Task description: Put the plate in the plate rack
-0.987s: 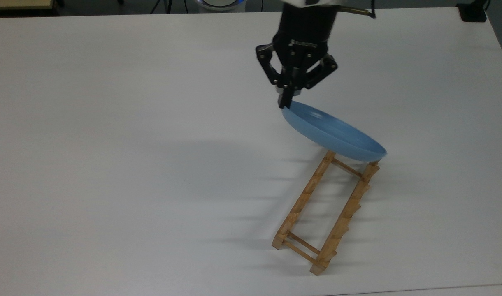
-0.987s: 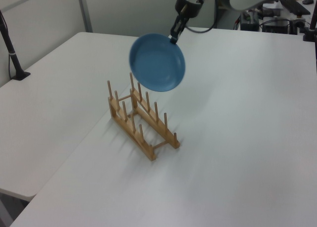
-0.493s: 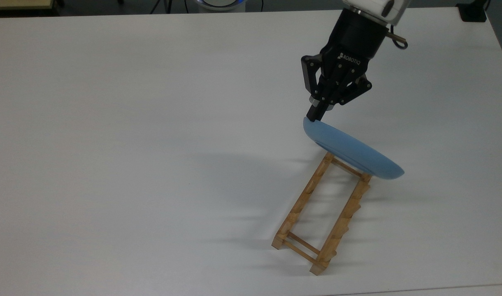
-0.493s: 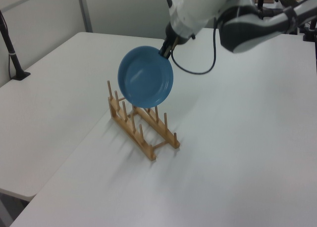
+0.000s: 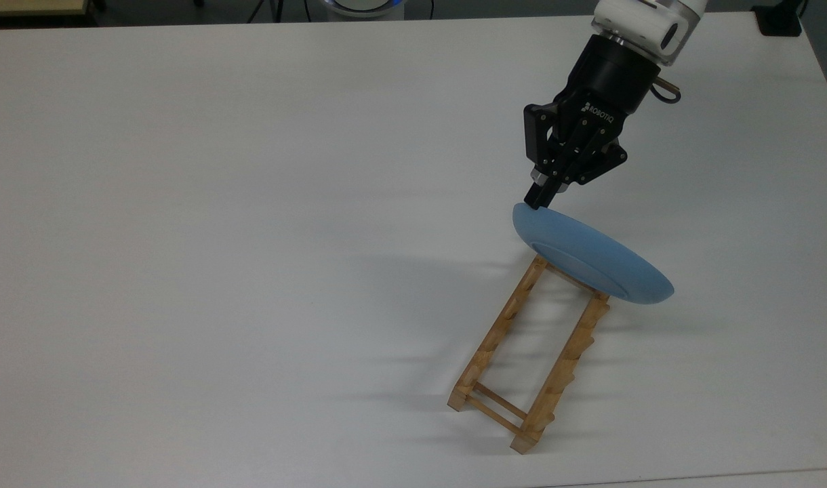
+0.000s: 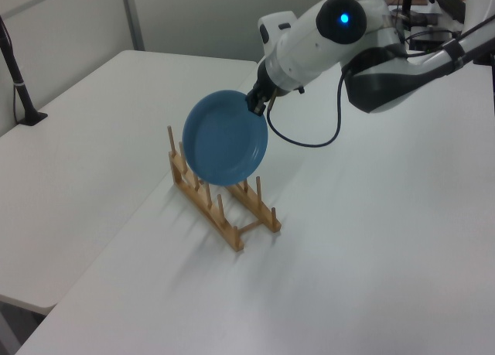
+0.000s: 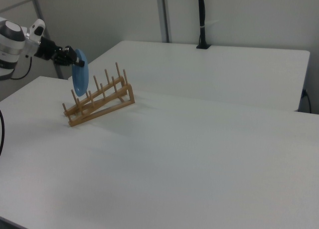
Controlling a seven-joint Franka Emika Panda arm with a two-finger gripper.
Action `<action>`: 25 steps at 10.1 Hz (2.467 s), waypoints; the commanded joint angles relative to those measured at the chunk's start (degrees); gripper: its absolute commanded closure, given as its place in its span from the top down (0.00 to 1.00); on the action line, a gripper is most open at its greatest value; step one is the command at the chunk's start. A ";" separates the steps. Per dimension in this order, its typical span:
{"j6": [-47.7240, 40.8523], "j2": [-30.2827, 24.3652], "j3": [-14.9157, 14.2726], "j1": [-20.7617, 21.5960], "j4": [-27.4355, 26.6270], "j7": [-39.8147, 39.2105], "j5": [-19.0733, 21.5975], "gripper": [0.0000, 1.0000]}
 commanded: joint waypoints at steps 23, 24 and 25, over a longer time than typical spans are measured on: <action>-17.08 -15.34 -1.48 -16.25 -3.24 -26.00 45.51 1.00; -20.88 -16.13 -1.48 -19.68 -3.32 -29.20 49.05 1.00; -23.61 -17.44 -1.39 -22.41 -3.59 -33.06 50.56 1.00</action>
